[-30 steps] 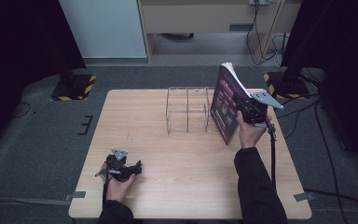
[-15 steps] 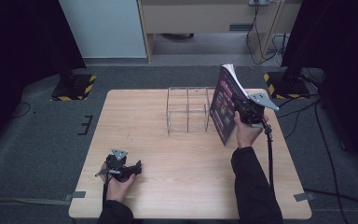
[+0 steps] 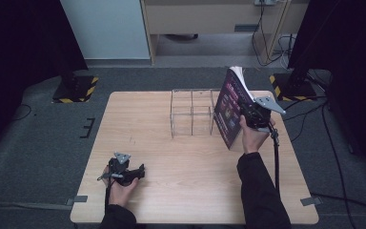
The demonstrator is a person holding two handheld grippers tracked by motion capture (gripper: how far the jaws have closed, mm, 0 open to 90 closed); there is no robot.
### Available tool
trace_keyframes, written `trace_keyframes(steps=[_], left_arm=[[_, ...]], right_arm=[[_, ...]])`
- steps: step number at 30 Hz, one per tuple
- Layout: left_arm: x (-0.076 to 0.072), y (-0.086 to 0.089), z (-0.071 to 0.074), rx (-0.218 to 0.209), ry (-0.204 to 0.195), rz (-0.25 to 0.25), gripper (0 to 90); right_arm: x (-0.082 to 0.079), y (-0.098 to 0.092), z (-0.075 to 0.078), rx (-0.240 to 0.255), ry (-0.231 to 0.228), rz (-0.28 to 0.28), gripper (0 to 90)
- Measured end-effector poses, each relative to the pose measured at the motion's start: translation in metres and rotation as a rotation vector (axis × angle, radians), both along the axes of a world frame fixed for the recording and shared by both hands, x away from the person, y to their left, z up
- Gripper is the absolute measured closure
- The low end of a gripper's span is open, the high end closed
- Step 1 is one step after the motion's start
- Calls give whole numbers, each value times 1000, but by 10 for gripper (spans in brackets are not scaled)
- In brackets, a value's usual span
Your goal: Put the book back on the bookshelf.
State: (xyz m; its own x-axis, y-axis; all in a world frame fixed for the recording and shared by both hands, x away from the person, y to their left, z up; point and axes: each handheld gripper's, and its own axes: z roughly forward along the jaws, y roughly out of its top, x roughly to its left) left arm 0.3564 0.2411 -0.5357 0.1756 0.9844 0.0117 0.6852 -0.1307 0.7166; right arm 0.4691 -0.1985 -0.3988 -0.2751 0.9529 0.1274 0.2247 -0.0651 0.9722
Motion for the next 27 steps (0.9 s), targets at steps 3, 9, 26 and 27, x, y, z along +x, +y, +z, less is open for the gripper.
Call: trace_keyframes(steps=[3, 9, 26, 27], left_arm=[[0, 0, 0, 0, 0, 0, 95], [0, 0, 0, -1, -1, 1, 95], [0, 0, 0, 0, 0, 0, 95], [0, 0, 0, 0, 0, 0, 94]], right_arm=[[0, 2, -1, -9, -16, 6, 827], [3, 3, -3, 14, -34, -1, 828], [5, -6, -1, 6, 24, 23, 662], [4, -6, 0, 6, 23, 23, 644]])
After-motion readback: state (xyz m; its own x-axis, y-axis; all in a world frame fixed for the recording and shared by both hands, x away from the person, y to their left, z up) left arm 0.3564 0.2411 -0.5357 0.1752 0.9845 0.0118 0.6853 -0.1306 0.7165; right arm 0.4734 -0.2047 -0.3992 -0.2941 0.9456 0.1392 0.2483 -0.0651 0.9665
